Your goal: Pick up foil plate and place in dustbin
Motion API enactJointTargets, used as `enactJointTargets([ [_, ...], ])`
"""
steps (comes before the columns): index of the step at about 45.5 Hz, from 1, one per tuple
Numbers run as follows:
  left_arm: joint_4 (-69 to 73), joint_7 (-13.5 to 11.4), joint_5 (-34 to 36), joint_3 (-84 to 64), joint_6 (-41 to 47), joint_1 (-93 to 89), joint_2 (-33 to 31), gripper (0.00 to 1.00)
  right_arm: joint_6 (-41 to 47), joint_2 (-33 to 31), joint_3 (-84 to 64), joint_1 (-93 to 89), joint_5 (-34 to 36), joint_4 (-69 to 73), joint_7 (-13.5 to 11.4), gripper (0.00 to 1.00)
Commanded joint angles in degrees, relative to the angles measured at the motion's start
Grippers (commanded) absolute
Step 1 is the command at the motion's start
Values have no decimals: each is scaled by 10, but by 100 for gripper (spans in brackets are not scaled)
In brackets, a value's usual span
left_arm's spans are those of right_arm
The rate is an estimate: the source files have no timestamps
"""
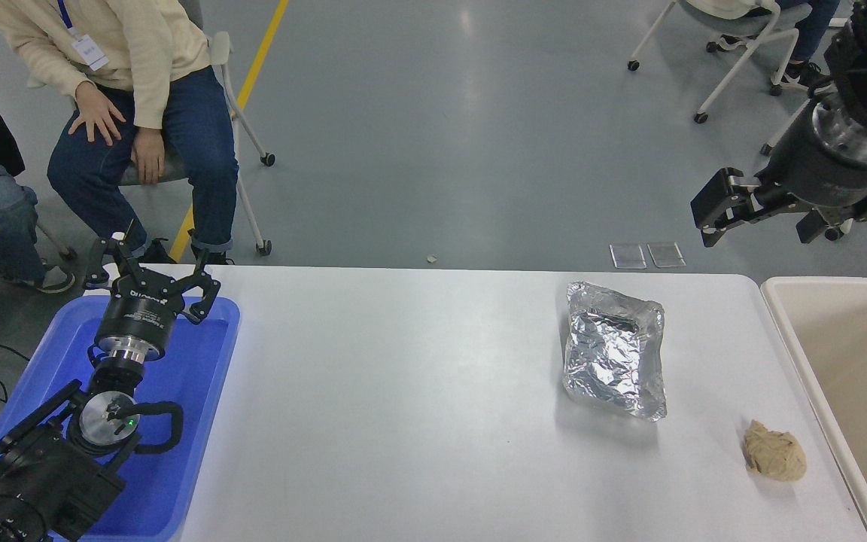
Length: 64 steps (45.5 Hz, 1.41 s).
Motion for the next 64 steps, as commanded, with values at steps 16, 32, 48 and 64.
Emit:
enactJointTargets([
  [16,0,0,0,-1,0,0,0,100,0,1,1,-5,0,0,0,100],
  [32,0,0,0,-1,0,0,0,100,0,1,1,-13,0,0,0,100],
  [48,0,0,0,-1,-1,0,0,100,0,-3,1,-22,0,0,0,100],
  [64,0,0,0,-1,-2,0,0,100,0,-4,21,-63,26,-1,1,100],
])
